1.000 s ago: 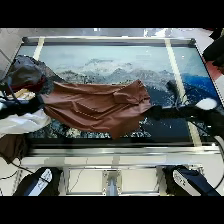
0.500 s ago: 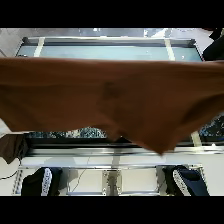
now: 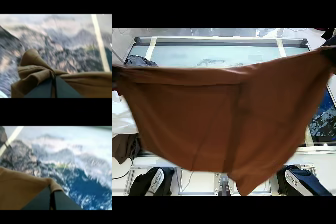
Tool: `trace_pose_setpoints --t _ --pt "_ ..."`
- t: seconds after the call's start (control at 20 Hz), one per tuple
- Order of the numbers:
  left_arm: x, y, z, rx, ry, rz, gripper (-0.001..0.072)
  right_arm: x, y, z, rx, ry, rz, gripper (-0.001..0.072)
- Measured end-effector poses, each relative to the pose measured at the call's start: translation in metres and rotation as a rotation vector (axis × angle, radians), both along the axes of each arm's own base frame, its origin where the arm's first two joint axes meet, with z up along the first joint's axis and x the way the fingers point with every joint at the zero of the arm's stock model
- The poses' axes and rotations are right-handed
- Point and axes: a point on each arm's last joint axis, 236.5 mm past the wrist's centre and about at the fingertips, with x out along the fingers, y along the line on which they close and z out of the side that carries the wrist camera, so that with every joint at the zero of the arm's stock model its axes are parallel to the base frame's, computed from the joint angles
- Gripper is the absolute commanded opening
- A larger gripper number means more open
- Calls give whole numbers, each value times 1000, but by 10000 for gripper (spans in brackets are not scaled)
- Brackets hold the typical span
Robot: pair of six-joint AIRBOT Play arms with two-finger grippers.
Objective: Fold the shirts.
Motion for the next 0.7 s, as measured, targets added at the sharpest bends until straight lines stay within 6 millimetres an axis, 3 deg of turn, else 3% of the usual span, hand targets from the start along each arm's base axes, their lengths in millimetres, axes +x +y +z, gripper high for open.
trace_pose_setpoints --t 0.2,0.4,0.55,0.7 --pt "65 -25 -118 -23 267 -131 8 90 -10 -125 19 330 -5 14" --pt "136 -12 -235 50 384 -27 10 154 -18 -250 55 557 -41 14" --pt "168 -3 -286 47 390 75 10 182 -23 -311 82 624 -87 14" --pt "183 3 -299 48 361 124 10 192 -27 -330 79 638 -107 14"
